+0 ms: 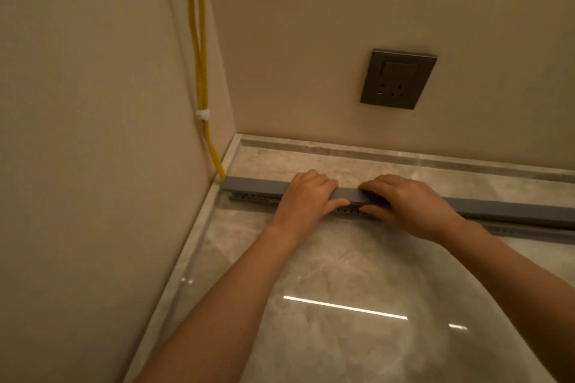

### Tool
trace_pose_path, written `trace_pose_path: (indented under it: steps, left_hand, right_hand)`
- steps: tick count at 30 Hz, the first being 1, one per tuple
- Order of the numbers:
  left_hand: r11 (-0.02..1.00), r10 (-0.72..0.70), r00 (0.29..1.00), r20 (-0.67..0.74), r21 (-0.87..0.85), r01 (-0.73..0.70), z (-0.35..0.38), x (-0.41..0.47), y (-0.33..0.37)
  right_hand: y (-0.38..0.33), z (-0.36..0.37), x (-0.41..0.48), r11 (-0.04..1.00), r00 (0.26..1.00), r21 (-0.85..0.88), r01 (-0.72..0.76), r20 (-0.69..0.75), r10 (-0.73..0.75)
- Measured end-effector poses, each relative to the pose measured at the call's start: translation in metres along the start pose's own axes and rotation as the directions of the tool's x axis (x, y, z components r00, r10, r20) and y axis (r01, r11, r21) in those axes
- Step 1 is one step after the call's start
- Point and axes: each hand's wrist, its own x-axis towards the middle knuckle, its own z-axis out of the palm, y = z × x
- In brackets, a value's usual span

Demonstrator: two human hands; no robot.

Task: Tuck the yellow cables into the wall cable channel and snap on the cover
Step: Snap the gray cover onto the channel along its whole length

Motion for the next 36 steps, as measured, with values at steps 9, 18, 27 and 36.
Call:
trace_pose_path:
  steps: [9,18,27,36]
  left_hand:
    - [0.972,-0.119,0.987,-0.110,0.190,0.138,-0.020,-0.035,-0.058]
    - [0.993,-0.116,0.989,-0.092,0.017,0.119,-0.023,-0.046,-0.071]
    - [0.782,-0.604,0.678,-0.419,-0.473,0.405,-0.016,-0.063,-0.046]
    - [0.188,-0.935,0.354,-0.008,-0.858,0.479,-0.018,-0.069,-0.038]
  right_hand:
    - [-0.015,0.008,0.028,0.992,0.994,0.082,-0.092,0.063,0.087]
    - [-0.064,0.020,0.060,0.998,0.998,-0.001,0.056,0.034,-0.056]
    - [-0.064,0.017,0.075,0.996,0.998,-0.056,0.065,0.019,-0.064]
    - [-0.067,0.009,0.081,0.997,0.994,-0.038,0.060,0.098,-0.056]
